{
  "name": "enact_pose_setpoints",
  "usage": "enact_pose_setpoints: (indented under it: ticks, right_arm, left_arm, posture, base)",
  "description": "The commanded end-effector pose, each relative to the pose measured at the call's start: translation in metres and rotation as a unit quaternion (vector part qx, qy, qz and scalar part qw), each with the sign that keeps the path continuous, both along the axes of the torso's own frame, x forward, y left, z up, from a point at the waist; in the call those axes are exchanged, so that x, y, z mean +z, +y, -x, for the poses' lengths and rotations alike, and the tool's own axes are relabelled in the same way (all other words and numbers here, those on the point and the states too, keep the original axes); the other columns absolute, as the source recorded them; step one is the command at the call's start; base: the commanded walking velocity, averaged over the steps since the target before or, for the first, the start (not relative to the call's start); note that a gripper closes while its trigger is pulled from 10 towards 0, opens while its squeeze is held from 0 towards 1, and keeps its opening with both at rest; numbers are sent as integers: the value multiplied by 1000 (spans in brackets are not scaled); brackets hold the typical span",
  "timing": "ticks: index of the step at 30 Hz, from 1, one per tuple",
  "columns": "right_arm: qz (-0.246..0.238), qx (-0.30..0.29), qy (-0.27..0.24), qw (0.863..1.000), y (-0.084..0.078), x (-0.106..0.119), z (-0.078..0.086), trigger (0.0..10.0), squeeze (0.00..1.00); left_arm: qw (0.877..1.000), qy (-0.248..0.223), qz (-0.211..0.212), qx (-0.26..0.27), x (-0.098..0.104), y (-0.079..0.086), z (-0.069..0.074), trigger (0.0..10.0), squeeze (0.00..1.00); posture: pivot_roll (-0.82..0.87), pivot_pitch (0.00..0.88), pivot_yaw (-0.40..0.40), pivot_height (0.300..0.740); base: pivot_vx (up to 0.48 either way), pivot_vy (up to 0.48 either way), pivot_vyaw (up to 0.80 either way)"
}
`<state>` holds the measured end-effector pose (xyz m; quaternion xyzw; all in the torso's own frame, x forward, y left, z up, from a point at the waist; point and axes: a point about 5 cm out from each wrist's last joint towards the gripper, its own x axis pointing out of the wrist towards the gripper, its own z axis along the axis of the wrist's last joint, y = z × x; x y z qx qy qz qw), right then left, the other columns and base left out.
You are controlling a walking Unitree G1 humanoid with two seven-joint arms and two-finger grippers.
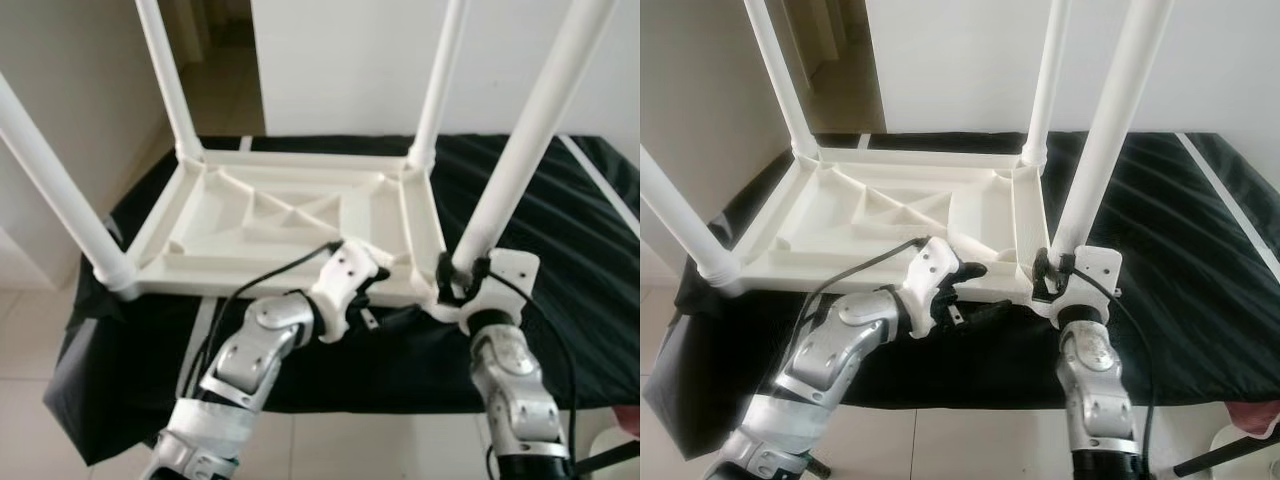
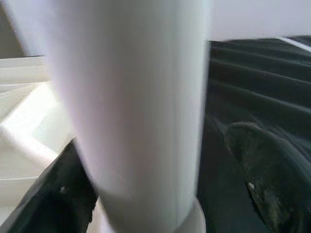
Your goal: Building children table
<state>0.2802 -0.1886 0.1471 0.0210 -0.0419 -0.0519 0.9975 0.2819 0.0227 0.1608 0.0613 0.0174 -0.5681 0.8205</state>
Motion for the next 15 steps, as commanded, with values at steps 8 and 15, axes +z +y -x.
enact_pose_setpoints:
  ticks: [8,15]
  right_arm:
    - [33,123,0,992,-14,0,-5,10000,0]
    - [74,207,11,976,-15,-4,-14,10000,0]
  left_arm:
    - [999,0,-16,-38,-5,-1,9,10000,0]
    - [999,1,-23,-44,-6,-7,10,10000,0]
  posture:
    - [-18,0,20,740]
    - [-7,0,19,740]
  base:
    - [0,0,0]
    - [0,0,0]
